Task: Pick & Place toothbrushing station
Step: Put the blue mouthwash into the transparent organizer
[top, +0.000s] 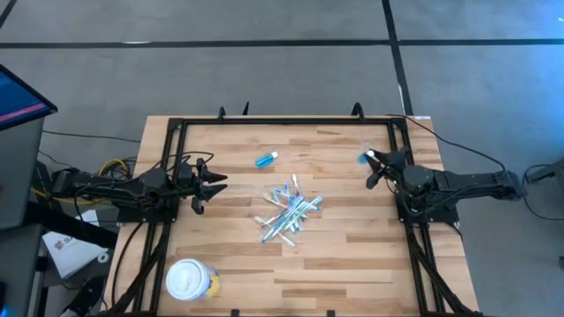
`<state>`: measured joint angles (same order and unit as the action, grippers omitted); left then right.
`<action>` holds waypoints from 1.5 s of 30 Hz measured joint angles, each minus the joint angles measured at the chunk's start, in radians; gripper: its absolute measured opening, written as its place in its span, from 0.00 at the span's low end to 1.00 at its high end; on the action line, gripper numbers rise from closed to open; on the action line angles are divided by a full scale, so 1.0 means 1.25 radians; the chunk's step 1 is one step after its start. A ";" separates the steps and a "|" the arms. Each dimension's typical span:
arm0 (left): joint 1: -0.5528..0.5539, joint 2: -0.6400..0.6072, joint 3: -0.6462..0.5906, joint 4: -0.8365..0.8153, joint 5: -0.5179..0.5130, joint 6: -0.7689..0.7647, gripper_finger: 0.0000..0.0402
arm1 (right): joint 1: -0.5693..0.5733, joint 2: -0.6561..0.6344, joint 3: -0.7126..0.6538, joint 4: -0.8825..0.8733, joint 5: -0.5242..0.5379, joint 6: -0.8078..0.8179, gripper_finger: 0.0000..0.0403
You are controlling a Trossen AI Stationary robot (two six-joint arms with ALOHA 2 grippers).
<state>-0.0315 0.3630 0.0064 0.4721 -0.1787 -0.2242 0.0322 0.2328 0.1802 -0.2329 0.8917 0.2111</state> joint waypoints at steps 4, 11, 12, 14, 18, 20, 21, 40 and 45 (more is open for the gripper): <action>0.000 0.000 0.000 0.000 0.000 0.001 0.35 | -0.056 0.000 0.000 -0.022 0.007 0.000 0.21; 0.000 0.000 0.000 0.000 0.000 0.002 0.35 | -0.162 0.000 0.000 -0.023 -0.007 0.000 0.21; 0.000 0.000 0.000 0.000 0.000 0.002 0.35 | -0.174 0.000 0.000 -0.024 -0.020 0.000 0.21; 0.000 0.000 0.000 0.000 0.000 0.002 0.35 | -0.194 0.000 0.000 -0.027 -0.041 0.000 0.21; 0.000 0.000 0.000 0.000 0.000 0.002 0.35 | -0.227 0.000 0.000 -0.044 -0.045 0.000 0.21; 0.000 0.000 0.000 0.000 0.000 0.002 0.35 | -0.240 0.000 0.000 -0.044 -0.051 0.000 0.21; 0.000 0.000 0.000 0.000 0.000 0.002 0.35 | -0.246 0.000 0.000 -0.044 -0.062 0.000 0.21; 0.000 0.000 0.000 0.000 0.000 0.002 0.35 | -0.301 0.001 -0.065 -0.003 -0.091 0.021 0.22; 0.000 0.000 0.000 0.000 0.000 0.002 0.35 | -0.301 0.001 -0.077 0.027 -0.103 0.021 0.23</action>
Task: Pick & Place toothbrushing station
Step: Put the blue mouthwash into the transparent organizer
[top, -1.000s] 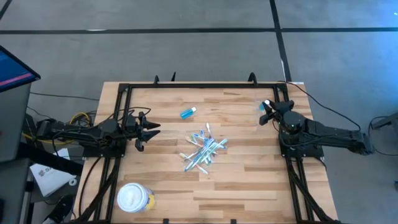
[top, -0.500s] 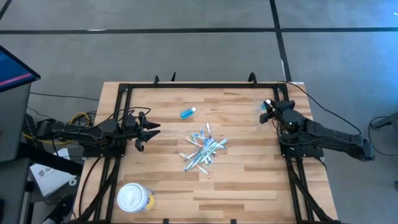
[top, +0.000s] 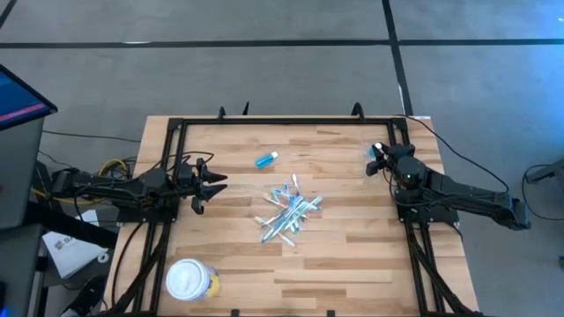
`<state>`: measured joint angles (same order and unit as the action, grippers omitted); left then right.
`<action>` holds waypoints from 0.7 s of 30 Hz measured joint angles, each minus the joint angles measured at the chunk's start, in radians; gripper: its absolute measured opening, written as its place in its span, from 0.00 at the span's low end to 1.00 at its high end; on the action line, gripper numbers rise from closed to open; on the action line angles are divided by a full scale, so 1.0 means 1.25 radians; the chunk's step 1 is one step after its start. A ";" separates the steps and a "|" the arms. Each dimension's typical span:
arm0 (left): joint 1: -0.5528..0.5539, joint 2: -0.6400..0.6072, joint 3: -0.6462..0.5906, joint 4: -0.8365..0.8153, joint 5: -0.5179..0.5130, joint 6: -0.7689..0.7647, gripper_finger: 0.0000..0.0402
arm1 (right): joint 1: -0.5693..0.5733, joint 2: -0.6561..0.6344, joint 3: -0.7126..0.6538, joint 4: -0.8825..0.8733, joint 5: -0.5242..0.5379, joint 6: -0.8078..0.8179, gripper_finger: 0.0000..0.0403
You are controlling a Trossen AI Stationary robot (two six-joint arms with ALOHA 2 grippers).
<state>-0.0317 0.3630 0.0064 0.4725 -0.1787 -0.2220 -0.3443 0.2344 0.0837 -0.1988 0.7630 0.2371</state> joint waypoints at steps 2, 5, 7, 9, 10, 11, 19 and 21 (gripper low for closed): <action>0.000 0.000 0.000 0.000 0.000 0.000 0.35 | 0.000 0.000 -0.001 0.004 0.000 0.000 0.23; 0.000 0.000 0.000 0.000 -0.001 0.000 0.35 | 0.000 0.000 -0.001 0.003 0.000 0.000 0.23; 0.000 0.000 0.000 0.000 -0.001 0.000 0.35 | 0.000 0.001 -0.001 0.004 0.000 0.000 0.23; 0.000 0.000 0.000 0.000 -0.001 0.000 0.35 | 0.000 0.001 -0.001 0.009 -0.003 0.000 0.23; 0.000 0.000 0.000 0.000 -0.001 0.000 0.35 | 0.000 0.001 -0.002 0.010 -0.005 0.000 0.23; 0.000 0.000 0.000 0.000 -0.001 0.000 0.35 | 0.000 0.001 -0.002 0.012 -0.008 0.001 0.23; 0.000 0.000 0.000 0.002 -0.006 0.010 0.35 | -0.015 0.001 -0.002 0.038 -0.030 0.008 0.23; 0.000 0.000 0.000 0.002 -0.015 0.011 0.35 | -0.025 0.003 -0.002 0.051 -0.041 0.009 0.23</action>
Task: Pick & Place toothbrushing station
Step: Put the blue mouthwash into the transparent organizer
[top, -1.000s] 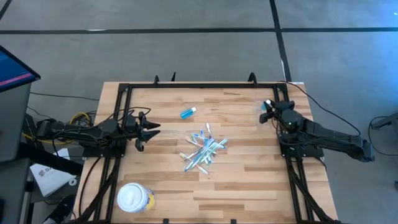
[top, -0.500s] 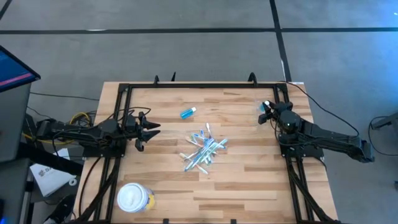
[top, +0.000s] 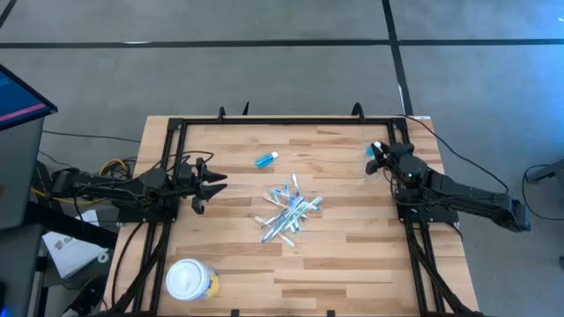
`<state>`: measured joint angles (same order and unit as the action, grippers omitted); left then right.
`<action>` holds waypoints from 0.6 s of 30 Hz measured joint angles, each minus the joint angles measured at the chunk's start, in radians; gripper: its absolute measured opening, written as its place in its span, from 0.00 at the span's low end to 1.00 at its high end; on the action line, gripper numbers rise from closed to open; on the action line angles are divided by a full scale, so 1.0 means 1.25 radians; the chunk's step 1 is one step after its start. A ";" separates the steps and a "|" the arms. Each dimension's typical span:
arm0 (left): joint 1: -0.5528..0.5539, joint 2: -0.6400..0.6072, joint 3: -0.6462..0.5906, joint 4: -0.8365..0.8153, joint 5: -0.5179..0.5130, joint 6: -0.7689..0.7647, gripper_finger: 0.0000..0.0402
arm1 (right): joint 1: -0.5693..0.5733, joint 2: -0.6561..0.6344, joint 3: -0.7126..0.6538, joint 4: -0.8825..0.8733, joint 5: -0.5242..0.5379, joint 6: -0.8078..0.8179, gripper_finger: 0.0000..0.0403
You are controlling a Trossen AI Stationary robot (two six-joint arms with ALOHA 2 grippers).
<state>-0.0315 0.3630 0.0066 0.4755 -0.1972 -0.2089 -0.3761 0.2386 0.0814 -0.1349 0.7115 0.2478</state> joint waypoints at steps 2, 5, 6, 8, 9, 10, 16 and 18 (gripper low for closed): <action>0.000 0.000 0.000 0.000 -0.009 0.001 0.35 | -0.010 0.010 0.000 0.010 -0.018 0.000 0.23; 0.000 0.000 0.000 0.003 -0.011 0.002 0.35 | -0.026 0.036 0.000 0.008 -0.027 0.005 0.23; 0.000 0.000 0.000 0.003 -0.011 0.002 0.35 | -0.030 0.049 0.000 0.010 -0.027 0.009 0.23; 0.000 0.000 0.000 0.004 -0.011 0.002 0.35 | -0.040 0.076 0.000 0.010 -0.027 0.001 0.23; 0.000 0.000 0.000 0.004 -0.011 0.002 0.35 | -0.045 0.084 0.000 0.010 -0.026 -0.006 0.23; 0.000 0.000 0.000 0.004 -0.011 0.002 0.35 | -0.051 0.088 0.000 0.011 -0.027 -0.006 0.23; 0.000 0.000 0.000 0.004 -0.011 0.002 0.35 | -0.063 0.098 0.000 0.047 -0.048 -0.007 0.23; 0.000 0.000 0.000 0.004 -0.011 0.002 0.35 | -0.063 0.099 0.000 0.049 -0.049 0.000 0.23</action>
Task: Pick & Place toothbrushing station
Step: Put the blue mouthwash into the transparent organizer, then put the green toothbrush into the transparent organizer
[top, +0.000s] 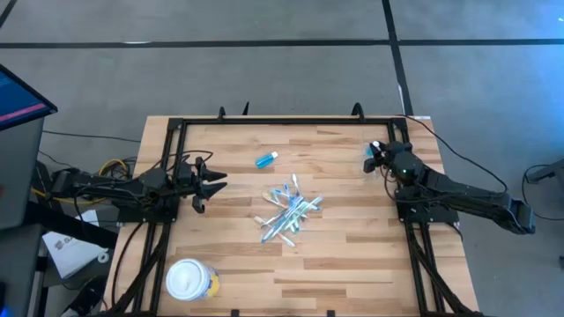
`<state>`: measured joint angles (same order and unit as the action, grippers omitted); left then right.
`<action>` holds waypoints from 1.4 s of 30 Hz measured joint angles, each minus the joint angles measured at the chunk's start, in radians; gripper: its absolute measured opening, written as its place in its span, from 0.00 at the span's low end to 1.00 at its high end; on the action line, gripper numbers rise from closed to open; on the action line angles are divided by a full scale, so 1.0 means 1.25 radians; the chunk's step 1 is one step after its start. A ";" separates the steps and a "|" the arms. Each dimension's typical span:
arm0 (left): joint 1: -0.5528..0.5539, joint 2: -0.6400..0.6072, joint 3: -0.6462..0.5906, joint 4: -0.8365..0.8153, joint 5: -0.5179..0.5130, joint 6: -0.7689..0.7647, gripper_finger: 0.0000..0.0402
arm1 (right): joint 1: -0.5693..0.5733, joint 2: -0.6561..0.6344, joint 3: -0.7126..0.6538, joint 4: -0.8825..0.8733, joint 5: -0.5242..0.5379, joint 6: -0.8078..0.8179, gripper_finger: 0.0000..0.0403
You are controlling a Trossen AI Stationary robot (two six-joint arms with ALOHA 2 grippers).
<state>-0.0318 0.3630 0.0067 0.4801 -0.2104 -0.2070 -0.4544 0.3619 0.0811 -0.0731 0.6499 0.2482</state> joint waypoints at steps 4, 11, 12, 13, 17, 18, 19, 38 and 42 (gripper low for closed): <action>0.000 0.000 0.000 0.000 0.000 0.000 0.35 | 0.001 0.016 -0.025 0.024 -0.024 0.018 0.23; 0.000 0.000 0.000 0.000 0.000 0.000 0.35 | -0.011 0.061 -0.056 0.128 -0.021 -0.006 0.23; 0.000 0.000 0.000 0.000 0.000 0.000 0.35 | -0.012 0.063 -0.056 0.130 -0.022 -0.004 0.23; 0.000 0.000 0.000 0.000 0.000 0.000 0.35 | -0.014 0.063 -0.056 0.131 -0.027 0.003 0.23; 0.000 0.000 0.000 0.000 0.000 0.000 0.35 | -0.021 0.067 -0.056 0.129 -0.042 0.009 0.23; 0.000 0.000 0.000 0.000 0.001 0.000 0.35 | -0.021 0.070 -0.056 0.129 -0.045 0.009 0.23; 0.000 0.000 0.000 0.000 0.000 0.000 0.35 | -0.021 0.073 -0.056 0.130 -0.050 0.009 0.23; 0.000 0.000 0.000 0.000 0.001 0.000 0.35 | -0.021 0.088 -0.055 0.134 -0.060 0.011 0.29; 0.000 0.000 0.000 0.000 0.001 0.000 0.35 | -0.021 0.088 -0.055 0.135 -0.060 0.009 0.29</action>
<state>-0.0315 0.3629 0.0066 0.4805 -0.2096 -0.2070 -0.4801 0.4721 0.0120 0.0952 0.5751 0.2596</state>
